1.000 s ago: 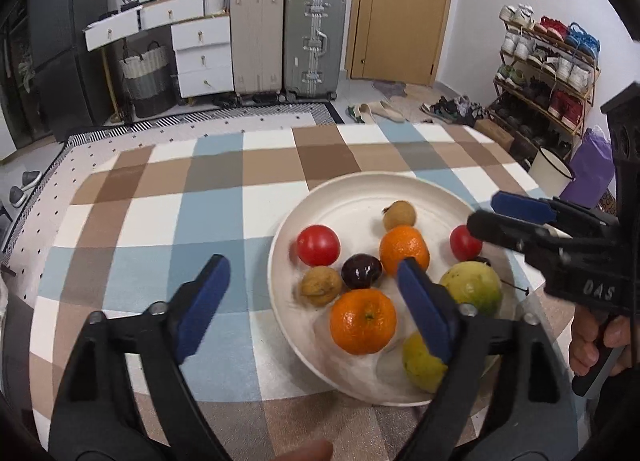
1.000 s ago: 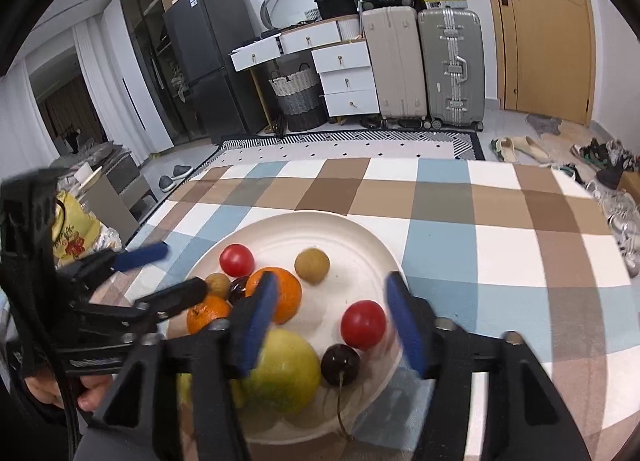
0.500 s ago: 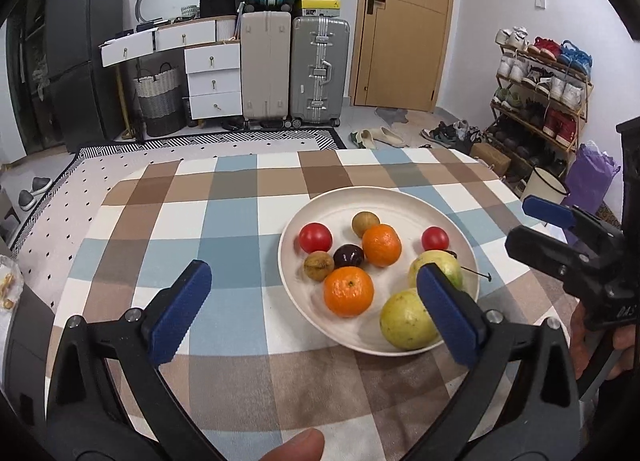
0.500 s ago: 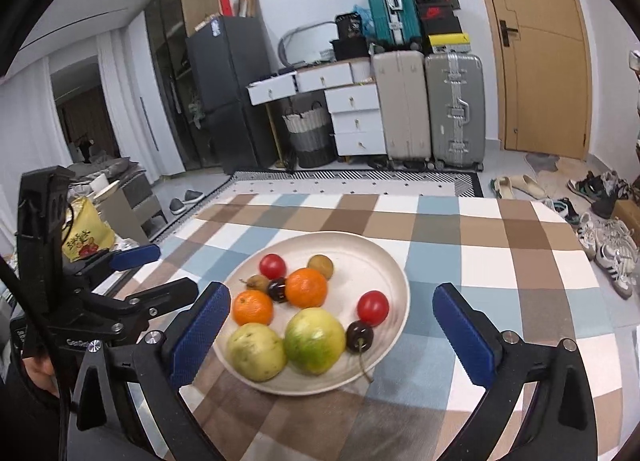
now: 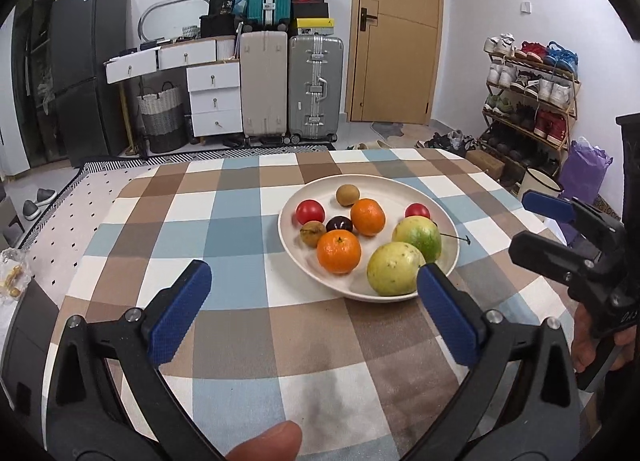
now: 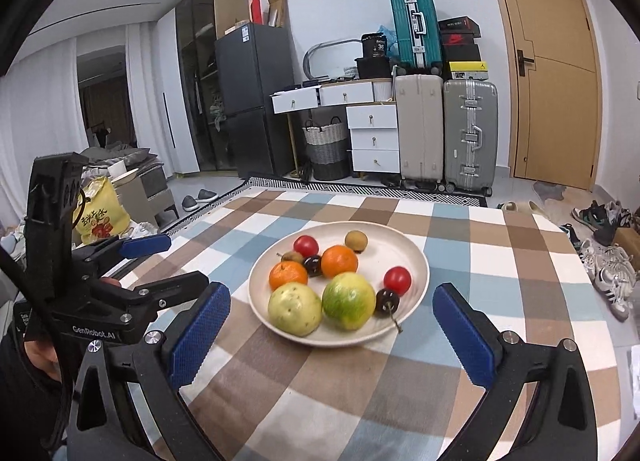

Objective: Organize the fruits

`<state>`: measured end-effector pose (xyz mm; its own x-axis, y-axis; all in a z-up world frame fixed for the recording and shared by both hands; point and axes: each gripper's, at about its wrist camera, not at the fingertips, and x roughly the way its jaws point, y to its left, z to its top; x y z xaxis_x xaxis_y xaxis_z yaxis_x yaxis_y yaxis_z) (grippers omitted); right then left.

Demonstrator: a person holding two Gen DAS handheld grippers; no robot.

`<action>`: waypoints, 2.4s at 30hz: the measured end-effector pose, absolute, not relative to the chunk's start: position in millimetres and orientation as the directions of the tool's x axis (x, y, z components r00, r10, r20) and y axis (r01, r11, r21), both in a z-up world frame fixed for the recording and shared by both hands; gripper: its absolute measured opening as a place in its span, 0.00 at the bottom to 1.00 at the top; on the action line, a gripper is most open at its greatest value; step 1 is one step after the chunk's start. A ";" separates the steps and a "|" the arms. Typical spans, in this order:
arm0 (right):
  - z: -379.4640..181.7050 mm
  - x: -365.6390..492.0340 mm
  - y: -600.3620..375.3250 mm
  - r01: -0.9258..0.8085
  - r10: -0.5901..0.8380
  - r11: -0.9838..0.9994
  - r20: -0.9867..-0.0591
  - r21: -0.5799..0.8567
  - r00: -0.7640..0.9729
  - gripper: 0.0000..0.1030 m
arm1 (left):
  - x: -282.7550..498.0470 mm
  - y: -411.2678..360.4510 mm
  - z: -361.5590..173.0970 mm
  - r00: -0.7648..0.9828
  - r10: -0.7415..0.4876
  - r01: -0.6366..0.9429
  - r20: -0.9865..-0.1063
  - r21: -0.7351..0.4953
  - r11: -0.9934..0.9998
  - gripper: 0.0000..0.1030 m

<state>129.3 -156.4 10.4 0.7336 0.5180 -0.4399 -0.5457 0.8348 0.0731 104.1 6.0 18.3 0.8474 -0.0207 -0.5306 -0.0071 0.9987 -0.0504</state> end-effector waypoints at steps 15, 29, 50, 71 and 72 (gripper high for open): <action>-2.6 116.6 -170.4 -0.519 0.489 0.855 -0.376 0.025 0.787 1.00 | 93.7 15.8 5.2 0.889 0.001 -0.043 -0.457 -0.080 0.996 1.00; -4.1 117.0 -162.9 -0.527 0.490 0.850 -0.372 0.002 0.789 1.00 | 94.6 13.9 6.8 0.897 -0.017 -0.021 -0.443 -0.080 0.997 1.00; -4.7 117.7 -164.1 -0.523 0.488 0.853 -0.367 0.005 0.792 1.00 | 94.1 12.1 6.8 0.903 -0.010 -0.025 -0.429 -0.074 0.997 1.00; -5.2 117.6 -163.5 -0.523 0.488 0.852 -0.367 0.004 0.792 1.00 | 94.7 13.5 7.1 0.901 -0.009 -0.026 -0.433 -0.074 0.997 1.00; -4.6 117.1 -164.1 -0.523 0.488 0.852 -0.366 0.004 0.792 1.00 | 94.4 13.2 7.2 0.902 -0.008 -0.027 -0.433 -0.074 0.997 1.00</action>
<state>117.1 -164.1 -4.6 0.7919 0.4884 -0.3665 -0.5235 0.8520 0.0045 94.4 13.2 7.2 0.9016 -0.0075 -0.4326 -0.0270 0.9969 -0.0737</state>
